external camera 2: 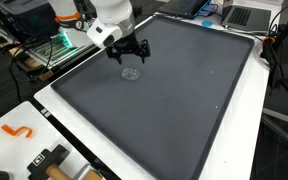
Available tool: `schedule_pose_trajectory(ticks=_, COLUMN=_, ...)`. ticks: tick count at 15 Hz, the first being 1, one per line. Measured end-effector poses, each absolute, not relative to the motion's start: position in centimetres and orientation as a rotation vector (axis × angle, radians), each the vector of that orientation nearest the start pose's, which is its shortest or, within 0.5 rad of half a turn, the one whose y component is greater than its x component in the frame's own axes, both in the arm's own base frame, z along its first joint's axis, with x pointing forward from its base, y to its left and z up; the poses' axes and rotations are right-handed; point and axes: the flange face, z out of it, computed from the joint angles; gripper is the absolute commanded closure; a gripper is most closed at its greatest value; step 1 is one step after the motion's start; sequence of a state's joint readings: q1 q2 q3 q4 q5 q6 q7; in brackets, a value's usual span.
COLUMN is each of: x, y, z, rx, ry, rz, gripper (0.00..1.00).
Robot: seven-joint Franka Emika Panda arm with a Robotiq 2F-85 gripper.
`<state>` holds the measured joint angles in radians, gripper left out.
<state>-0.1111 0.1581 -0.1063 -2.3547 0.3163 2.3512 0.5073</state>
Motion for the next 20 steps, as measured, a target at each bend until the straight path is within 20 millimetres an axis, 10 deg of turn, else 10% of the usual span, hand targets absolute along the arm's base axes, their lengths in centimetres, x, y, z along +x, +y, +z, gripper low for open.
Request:
schedule_pose_trajectory(ticks=14, x=46.2, y=-9.7, z=20.4, rx=-2.629, ry=1.457, rz=0.229, gripper=0.00)
schedule_pose_trajectory(ticks=20, x=46.4, y=-9.8, z=19.6, rx=-2.625, ry=1.475, rz=0.194, gripper=0.48)
